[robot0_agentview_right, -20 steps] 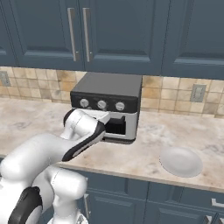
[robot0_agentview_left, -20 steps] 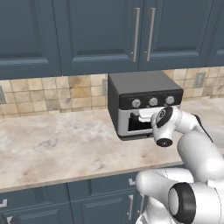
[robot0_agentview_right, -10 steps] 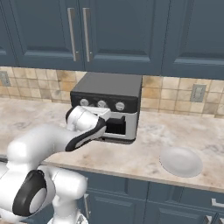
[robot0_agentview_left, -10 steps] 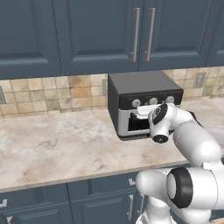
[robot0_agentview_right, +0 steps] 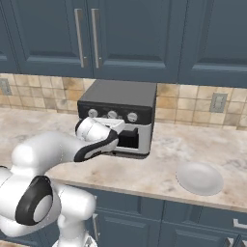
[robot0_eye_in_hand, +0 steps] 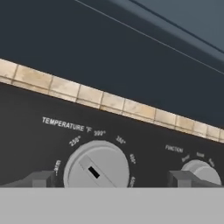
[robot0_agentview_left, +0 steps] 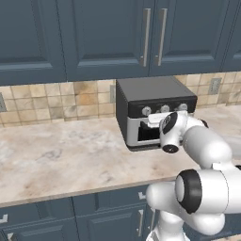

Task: Pull the toaster oven rack outwards. Pick up the baguette from the plate and place it on the toaster oven rack. Close the toaster oven door fully and set the temperature to the lowest setting.

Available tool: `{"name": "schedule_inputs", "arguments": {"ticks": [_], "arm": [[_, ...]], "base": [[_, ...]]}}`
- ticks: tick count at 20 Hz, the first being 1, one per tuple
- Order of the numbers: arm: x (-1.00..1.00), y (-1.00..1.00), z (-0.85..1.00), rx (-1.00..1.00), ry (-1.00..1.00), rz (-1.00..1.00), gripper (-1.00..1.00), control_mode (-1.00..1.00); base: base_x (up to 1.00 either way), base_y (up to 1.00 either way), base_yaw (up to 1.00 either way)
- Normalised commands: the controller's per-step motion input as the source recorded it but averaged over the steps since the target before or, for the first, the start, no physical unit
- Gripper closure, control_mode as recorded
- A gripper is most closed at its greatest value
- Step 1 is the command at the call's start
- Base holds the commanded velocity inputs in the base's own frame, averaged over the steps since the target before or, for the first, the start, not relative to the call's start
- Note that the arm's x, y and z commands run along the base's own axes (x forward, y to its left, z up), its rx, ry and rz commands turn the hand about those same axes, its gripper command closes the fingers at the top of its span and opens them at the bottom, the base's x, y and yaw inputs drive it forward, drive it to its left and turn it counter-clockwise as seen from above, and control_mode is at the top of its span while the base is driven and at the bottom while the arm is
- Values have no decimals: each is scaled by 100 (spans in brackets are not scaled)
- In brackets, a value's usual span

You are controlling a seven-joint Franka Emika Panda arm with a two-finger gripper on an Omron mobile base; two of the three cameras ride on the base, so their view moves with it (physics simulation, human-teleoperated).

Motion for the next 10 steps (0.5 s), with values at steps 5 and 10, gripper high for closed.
{"name": "schedule_inputs", "arguments": {"ticks": [5,10], "arm": [[8,-10,-7,-10,0,0,-100,-100],[19,-15,-1,-7,2,2,-100,-100]], "base": [[0,0,0],[0,0,0]]}}
